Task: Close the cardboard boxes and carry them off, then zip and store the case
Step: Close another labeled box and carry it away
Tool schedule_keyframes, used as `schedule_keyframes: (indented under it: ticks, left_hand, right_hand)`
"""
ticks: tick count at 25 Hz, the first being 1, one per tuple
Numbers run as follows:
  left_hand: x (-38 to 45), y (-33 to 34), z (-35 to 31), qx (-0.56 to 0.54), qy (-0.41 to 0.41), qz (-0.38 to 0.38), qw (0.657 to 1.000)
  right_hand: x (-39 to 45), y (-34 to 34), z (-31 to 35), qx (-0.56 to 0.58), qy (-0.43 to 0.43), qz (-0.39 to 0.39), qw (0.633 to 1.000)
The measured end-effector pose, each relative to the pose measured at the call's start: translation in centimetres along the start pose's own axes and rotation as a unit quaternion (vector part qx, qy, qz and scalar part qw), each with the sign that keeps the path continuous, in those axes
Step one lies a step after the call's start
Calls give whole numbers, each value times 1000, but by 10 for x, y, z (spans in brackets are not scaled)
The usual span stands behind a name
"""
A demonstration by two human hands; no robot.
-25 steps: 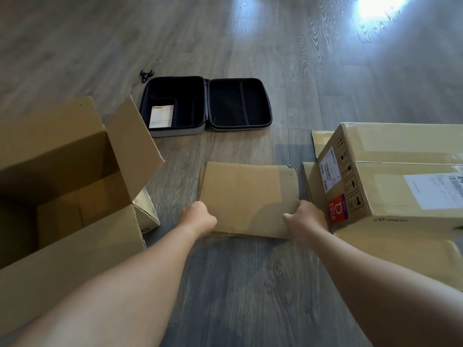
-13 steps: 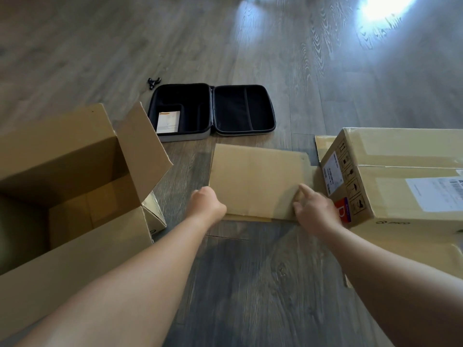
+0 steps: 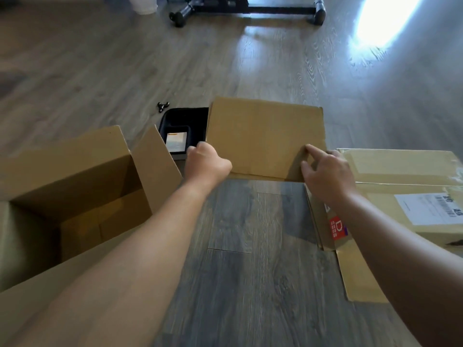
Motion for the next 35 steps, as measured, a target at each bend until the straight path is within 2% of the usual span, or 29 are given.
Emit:
schedule_keyframes:
  ticks: [4,8,17,20,27,30,35]
  left_hand:
    - [7,-51,16,-21,-27,-49,998]
    - [6,-104,72,32,-79,-91,992]
    - [-42,-233,215,112,-222,-155,956]
    - [-64,-260,262,149,-260,-151,942]
    - [-122,-244,353,93,-336,-126,929]
    - [-125,-238,364,78,-309,-127,939]
    - [-119,-232,358,83,-288,-149,942]
  right_hand:
    - [3,-5,59,3,-55,-4,998]
    - [4,9,136,0,-124,0,992]
    - [-60,90,306,-48,-256,37,965]
    - [-90,129,341,-79,-296,85,948]
    - [-147,229,334,-161,-331,234,900]
    - [-149,238,314,-203,-326,241,891]
    - [-129,215,278,-230,-279,236,902]
Point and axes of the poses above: each hand's wrist, its own x-axis towards the middle knuckle, its own y-axis out of the palm, z = x × y, the point moved 9 cm from there along x, towards the middle knuckle, and after that the axes turned 6 degrees about -x, right-handed, at the moved point
